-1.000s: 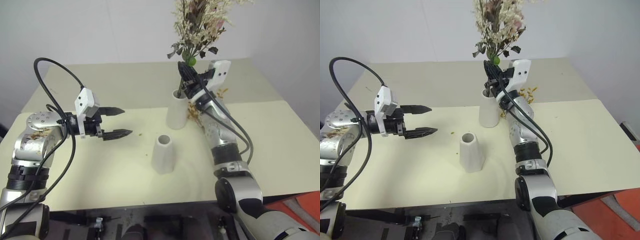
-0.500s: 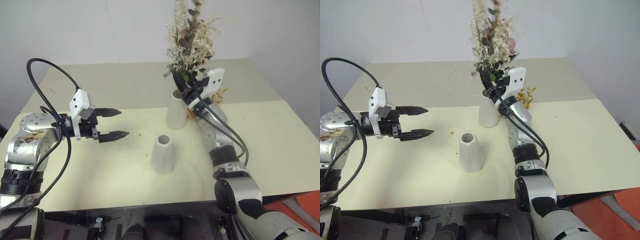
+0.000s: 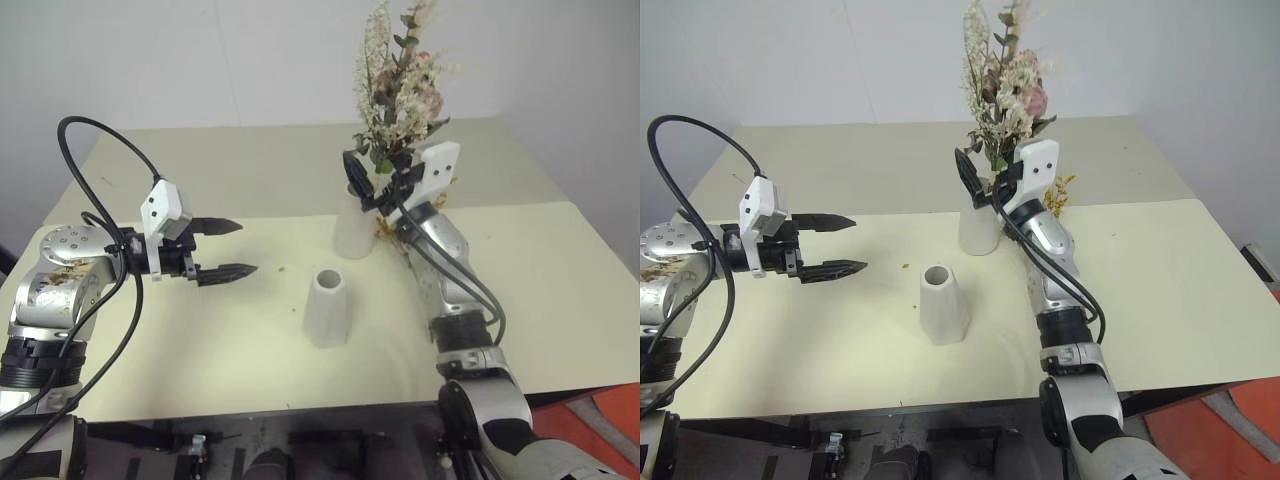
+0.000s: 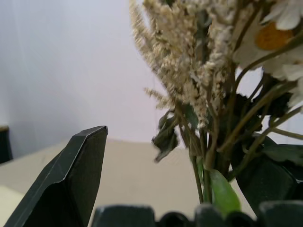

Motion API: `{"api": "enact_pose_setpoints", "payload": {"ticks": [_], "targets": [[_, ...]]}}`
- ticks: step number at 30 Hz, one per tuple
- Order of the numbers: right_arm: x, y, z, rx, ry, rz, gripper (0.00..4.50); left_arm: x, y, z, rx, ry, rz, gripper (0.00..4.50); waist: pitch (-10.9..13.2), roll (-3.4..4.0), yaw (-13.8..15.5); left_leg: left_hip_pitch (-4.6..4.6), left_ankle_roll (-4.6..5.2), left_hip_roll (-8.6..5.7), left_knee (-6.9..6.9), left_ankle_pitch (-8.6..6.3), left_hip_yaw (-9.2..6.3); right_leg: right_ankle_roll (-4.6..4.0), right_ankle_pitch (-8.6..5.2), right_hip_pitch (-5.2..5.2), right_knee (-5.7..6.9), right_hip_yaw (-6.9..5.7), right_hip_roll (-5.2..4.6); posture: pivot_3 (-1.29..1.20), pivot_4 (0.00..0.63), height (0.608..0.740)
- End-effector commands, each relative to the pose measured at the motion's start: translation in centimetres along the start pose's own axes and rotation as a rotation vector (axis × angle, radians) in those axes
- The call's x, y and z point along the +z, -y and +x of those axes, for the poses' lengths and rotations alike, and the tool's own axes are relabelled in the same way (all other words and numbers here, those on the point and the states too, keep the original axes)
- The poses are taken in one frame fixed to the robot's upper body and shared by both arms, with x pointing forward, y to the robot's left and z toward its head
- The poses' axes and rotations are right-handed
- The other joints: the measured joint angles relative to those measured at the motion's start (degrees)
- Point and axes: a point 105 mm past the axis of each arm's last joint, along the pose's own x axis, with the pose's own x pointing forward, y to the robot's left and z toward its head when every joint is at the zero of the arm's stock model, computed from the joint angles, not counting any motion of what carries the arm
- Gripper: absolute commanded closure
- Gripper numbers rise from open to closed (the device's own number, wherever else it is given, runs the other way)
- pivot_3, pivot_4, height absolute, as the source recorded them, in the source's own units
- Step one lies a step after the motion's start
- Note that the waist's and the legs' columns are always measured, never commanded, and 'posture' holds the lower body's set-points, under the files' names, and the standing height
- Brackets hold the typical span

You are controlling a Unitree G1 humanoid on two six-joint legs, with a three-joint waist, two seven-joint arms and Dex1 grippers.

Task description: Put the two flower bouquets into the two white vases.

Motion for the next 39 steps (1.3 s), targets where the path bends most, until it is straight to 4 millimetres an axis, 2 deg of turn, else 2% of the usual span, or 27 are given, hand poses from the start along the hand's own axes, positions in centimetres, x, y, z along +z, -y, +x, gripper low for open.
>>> {"api": "enact_pose_setpoints", "payload": {"ticks": [1,4,8,11,16,20,25,28,30,33,35,39], "targets": [[1.2,-0.7,0.0,0.055,-0.018,-0.103,0.04,1.1,-0.4,-0.2,0.006,0.014,0.045,0.00,0.0,0.00,-0.1,0.00,0.00,0.00,0.00,0.00,0.01,0.00,0.00,0.00,0.00,0.01,0.00,0.00,0.150,0.740],[0.4,-1.0,-0.2,0.089,-0.091,-0.158,0.04,1.0,-0.4,-0.1,0.001,0.009,0.046,0.00,0.0,0.00,0.0,0.01,0.00,0.01,0.00,0.00,0.02,0.00,0.00,0.00,0.00,0.02,0.02,0.00,0.150,0.740],[0.5,-1.6,-0.2,0.157,-0.109,-0.250,0.04,0.8,-0.5,0.0,0.002,-0.012,0.052,0.00,0.0,0.00,0.0,0.01,0.00,0.01,0.00,0.00,0.04,0.00,0.00,0.00,0.00,0.03,0.03,0.00,0.150,0.740],[0.8,-1.6,-0.1,0.165,-0.109,-0.251,0.04,0.8,-0.6,0.1,0.003,-0.009,0.052,0.00,0.0,0.00,0.0,-0.01,0.00,0.01,0.00,0.00,0.04,0.00,0.00,0.00,-0.02,0.03,0.03,0.00,0.150,0.740],[0.1,-0.5,-0.9,0.218,-0.264,-0.490,0.04,1.0,-0.5,0.0,0.007,-0.012,0.068,0.00,0.0,-0.01,0.1,-0.04,0.01,0.00,0.02,-0.01,0.03,0.00,0.00,0.00,-0.04,0.03,0.02,0.00,0.150,0.740],[1.1,0.6,-0.8,0.188,-0.278,-0.536,0.04,2.1,-0.5,-0.2,0.002,0.016,0.095,0.00,0.0,-0.01,0.1,-0.05,0.01,0.01,0.02,-0.01,0.04,0.00,0.00,0.00,-0.04,0.02,0.03,0.00,0.150,0.740],[1.5,2.3,-1.8,0.165,-0.313,-0.605,0.04,1.6,-0.6,-0.2,0.012,-0.024,0.102,0.00,0.0,-0.02,0.1,-0.05,0.02,0.01,0.02,-0.01,0.05,0.00,0.00,0.00,-0.05,0.03,0.03,0.00,0.150,0.740],[3.5,2.8,-3.2,0.157,-0.306,-0.564,0.04,1.8,-0.2,-0.4,0.000,-0.009,0.102,0.00,0.0,-0.02,0.3,-0.10,0.03,0.01,0.02,-0.02,0.05,0.00,0.00,0.00,-0.08,0.02,0.03,0.00,0.150,0.740],[5.4,2.5,-3.9,0.148,-0.282,-0.546,0.04,2.4,0.1,-0.5,-0.014,0.027,0.101,0.00,0.0,-0.02,0.5,-0.15,0.05,0.01,0.04,-0.03,0.02,0.00,0.00,-0.01,-0.10,0.01,0.03,0.00,0.150,0.740],[7.3,2.7,-5.6,0.119,-0.346,-0.482,0.04,3.1,0.6,-0.6,-0.037,0.058,0.101,0.00,0.0,-0.03,0.6,-0.20,0.06,0.02,0.09,-0.03,0.01,0.00,0.00,-0.03,-0.11,0.01,0.02,0.00,0.150,0.740],[6.8,3.4,-7.3,0.075,-0.478,-0.428,0.04,3.2,1.0,-0.5,-0.061,0.060,0.104,0.00,0.0,-0.03,1.0,-0.18,0.06,0.03,0.09,-0.03,-0.03,0.00,0.00,-0.01,-0.09,-0.02,0.03,0.00,0.150,0.740],[4.3,4.4,-10.8,-0.013,-0.715,-0.295,0.04,3.3,1.8,-0.1,-0.100,0.054,0.107,0.00,0.0,-0.10,1.6,-0.07,0.07,0.03,0.09,-0.04,-0.01,0.00,-0.01,0.15,-0.34,-0.03,0.03,0.00,0.150,0.740]]}}
